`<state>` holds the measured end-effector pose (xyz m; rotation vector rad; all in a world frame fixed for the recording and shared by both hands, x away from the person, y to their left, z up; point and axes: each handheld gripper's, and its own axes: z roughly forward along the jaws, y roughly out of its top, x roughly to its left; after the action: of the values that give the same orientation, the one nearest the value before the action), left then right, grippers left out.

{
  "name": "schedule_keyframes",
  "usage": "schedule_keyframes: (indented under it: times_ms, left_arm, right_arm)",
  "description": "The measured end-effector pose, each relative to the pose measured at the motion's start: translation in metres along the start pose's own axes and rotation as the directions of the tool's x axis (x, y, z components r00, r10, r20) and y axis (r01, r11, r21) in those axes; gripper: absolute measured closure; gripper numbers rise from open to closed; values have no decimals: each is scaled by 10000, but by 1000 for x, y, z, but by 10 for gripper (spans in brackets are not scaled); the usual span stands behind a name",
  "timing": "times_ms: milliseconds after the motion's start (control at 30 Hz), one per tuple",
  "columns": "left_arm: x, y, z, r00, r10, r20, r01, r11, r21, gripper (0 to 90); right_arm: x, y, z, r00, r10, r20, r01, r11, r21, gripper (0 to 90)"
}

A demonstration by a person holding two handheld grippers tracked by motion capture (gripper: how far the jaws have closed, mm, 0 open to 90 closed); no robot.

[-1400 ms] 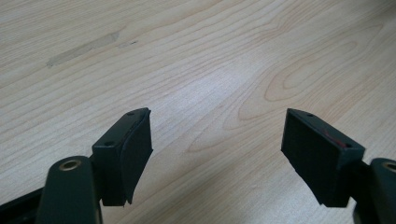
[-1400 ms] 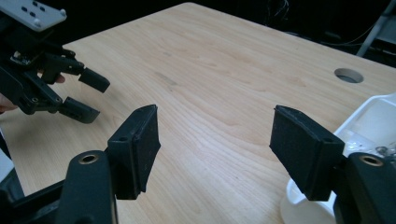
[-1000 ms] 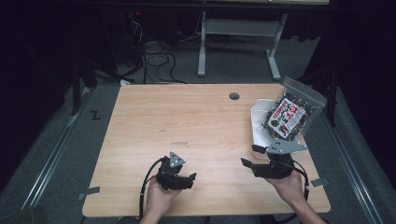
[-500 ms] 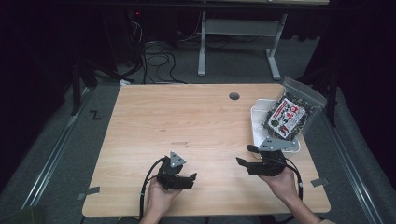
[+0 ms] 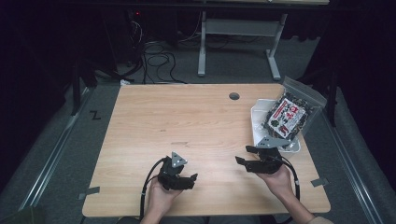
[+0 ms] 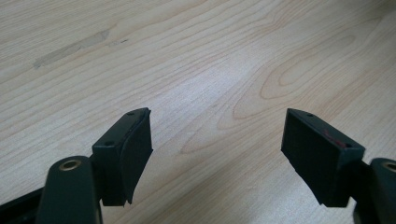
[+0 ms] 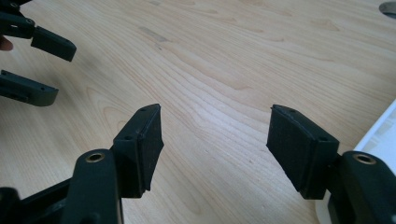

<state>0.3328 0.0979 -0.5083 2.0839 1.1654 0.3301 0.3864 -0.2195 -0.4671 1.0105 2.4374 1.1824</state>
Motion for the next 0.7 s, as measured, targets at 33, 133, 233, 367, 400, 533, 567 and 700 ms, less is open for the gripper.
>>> schedule_keyframes:
  times_ms: [33,133,233,367,400,533,567,700]
  left_arm:
    - [0,0,0,10000,2,2,-2,10000,1,250]
    - [0,0,0,10000,37,2,-37,10000,12,250]
    - [-1,0,0,10000,61,-34,-61,10000,8,250]
    - [0,0,2,9999,111,-97,-110,9999,66,250]
    - [0,0,2,9999,133,-106,-132,9999,88,250]
    - [0,-1,3,9997,183,-149,-180,9996,205,250]
    - [1,-1,3,9998,169,-141,-166,9996,214,250]
    - [1,-1,3,9998,135,-148,-132,9996,242,250]
  right_arm:
    - [0,0,2,10000,15,17,-15,10000,65,361]
    - [-2,0,5,10000,-30,65,29,9999,107,362]
    - [-1,-1,8,9999,-111,118,109,9999,115,362]
    - [0,-4,15,9996,-233,176,227,9992,328,361]
    - [0,-5,16,9997,-144,180,137,9992,383,361]
    - [-1,-11,21,9997,-77,237,67,9991,424,379]
    - [-1,-13,22,9997,-100,232,91,9991,410,382]
    - [0,-17,21,9987,-240,449,219,9987,470,381]
